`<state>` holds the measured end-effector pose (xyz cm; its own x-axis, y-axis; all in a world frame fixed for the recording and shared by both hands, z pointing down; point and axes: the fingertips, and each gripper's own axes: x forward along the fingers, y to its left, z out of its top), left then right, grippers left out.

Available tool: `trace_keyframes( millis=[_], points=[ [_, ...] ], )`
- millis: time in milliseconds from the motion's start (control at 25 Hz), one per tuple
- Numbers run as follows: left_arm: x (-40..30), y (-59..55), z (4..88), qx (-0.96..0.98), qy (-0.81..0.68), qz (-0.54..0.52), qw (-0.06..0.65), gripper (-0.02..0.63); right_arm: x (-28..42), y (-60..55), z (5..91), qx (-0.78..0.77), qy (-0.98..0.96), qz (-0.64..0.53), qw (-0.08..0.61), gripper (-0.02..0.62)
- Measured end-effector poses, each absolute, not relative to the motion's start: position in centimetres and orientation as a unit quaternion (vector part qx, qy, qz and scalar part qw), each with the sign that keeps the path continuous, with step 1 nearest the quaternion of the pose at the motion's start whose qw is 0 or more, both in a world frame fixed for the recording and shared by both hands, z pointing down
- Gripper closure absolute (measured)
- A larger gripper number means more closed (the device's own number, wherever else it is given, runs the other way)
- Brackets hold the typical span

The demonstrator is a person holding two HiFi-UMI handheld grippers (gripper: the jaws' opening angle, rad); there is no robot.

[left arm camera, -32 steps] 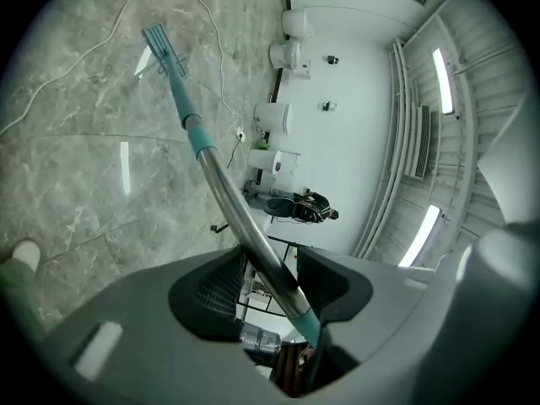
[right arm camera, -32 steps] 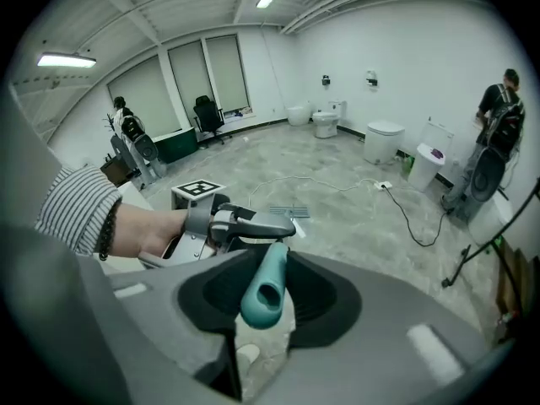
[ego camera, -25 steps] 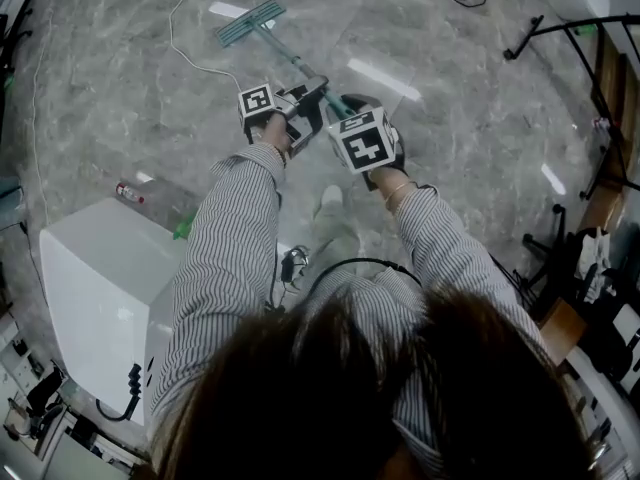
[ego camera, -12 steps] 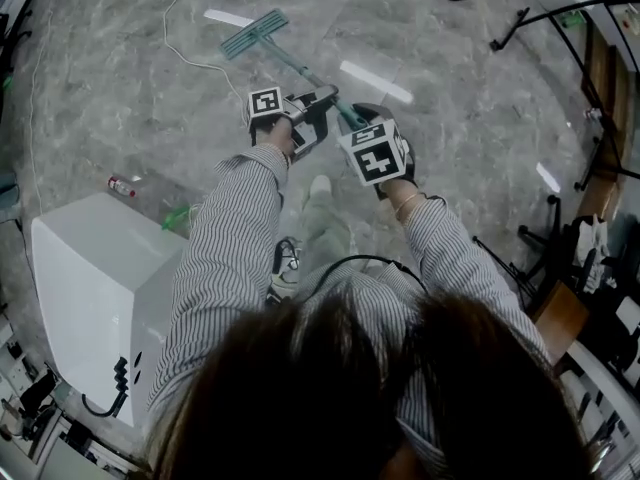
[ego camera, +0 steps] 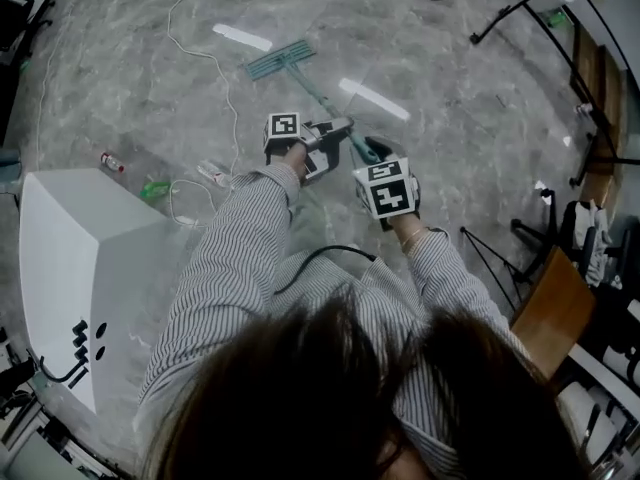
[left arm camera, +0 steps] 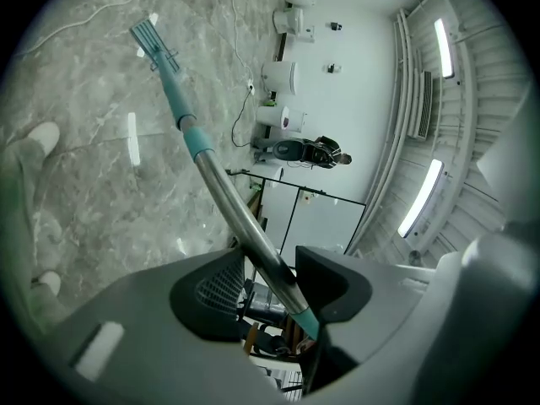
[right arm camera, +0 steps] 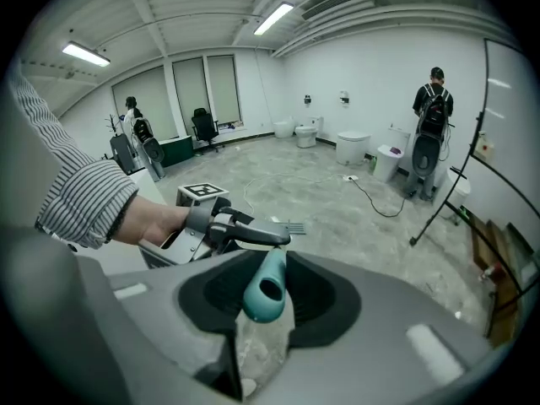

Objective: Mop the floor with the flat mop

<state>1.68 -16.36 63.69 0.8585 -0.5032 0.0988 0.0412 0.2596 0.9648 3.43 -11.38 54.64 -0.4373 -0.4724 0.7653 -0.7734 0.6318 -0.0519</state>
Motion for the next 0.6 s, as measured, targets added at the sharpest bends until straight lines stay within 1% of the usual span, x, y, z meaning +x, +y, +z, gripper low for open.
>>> trace_keyframes(
  millis=[240,320,600],
  points=[
    [11.4,-3.4,64.6,0.577,-0.193,-0.211,0.765,0.417,13.4,1.9,54.4,0.375,-0.825,0.207,0.369,0.483],
    [14.4,0.8,63.3,0.566,-0.184,-0.215,0.774,0.419,16.2,5.8,54.0,0.380,-0.824,0.212,0.364,0.483],
    [20.8,12.2,60.9,0.546,-0.173,-0.182,0.799,0.419,22.5,16.6,49.9,0.384,-0.823,0.231,0.349,0.483]
  ],
)
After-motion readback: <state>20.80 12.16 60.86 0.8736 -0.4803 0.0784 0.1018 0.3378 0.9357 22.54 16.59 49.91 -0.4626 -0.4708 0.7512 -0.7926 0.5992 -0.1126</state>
